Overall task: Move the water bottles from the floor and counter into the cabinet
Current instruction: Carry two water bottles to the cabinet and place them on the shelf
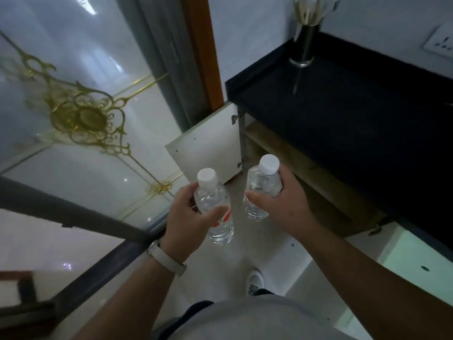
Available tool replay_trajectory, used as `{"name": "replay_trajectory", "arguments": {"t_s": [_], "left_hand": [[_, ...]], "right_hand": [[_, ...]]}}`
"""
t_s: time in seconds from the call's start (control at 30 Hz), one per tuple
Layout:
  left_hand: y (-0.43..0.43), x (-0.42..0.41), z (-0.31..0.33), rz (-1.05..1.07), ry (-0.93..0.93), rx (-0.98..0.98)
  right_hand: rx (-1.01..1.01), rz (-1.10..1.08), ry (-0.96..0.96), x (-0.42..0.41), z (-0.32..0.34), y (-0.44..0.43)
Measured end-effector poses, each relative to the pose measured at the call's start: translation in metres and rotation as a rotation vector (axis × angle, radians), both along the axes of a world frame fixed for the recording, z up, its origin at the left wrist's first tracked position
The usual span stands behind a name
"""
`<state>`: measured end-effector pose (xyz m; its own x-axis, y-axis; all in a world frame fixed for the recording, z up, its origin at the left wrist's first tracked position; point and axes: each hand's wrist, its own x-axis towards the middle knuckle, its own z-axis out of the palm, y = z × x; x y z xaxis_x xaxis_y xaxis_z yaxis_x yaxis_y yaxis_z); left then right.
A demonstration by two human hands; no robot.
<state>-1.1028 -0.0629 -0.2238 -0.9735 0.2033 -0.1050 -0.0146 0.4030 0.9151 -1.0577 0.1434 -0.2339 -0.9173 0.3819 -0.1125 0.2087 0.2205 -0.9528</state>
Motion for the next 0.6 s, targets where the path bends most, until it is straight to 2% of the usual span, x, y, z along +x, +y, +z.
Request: {"name": "replay_trajectory", "arguments": {"t_s": [0.33,0.6], "left_hand": [[0.097,-0.067,-0.005,-0.352,0.06,-0.066],[0.146,-0.122,-0.024,-0.632,-0.058,-0.025]], "right_hand": [[-0.07,-0.403,-0.088,0.018,-0.016,0.067],[-0.059,-0.655,-0.167,0.008,-0.029,0.082]]}}
